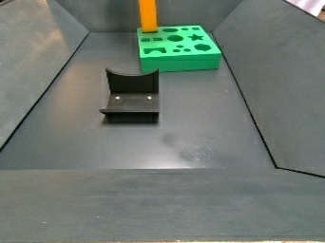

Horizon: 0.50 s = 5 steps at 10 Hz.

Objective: Pick up the rectangle object. Move up. Place the rectangle object on the fixture. Regrasp the rectangle object. Move to above the board. Insert the rectangle object.
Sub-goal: Insert the rectangle object.

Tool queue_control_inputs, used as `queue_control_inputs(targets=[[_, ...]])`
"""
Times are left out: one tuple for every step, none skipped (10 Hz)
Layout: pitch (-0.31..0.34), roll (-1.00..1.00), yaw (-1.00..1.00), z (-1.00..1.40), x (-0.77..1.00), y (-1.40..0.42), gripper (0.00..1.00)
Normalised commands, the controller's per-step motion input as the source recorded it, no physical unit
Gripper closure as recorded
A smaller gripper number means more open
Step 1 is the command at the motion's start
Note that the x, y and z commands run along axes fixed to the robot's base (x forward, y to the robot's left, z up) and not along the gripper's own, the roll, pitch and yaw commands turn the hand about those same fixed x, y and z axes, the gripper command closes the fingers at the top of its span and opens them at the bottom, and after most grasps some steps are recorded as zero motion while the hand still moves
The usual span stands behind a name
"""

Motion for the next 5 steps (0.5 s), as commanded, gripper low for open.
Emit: queue_control_inputs(targets=[[0.0, 0.0, -0.1, 0.0, 0.0, 0.03, 1.0], [0.0, -0.06, -0.05, 0.0, 0.0, 0.18, 1.0], [0.0, -0.04, -0.04, 0.0, 0.01, 0.16, 1.0], [0.0, 0.0, -0.02, 0.0, 0.04, 0.09, 1.0], [0.0, 0.0, -0.01, 0.0, 0.04, 0.05, 1.0]])
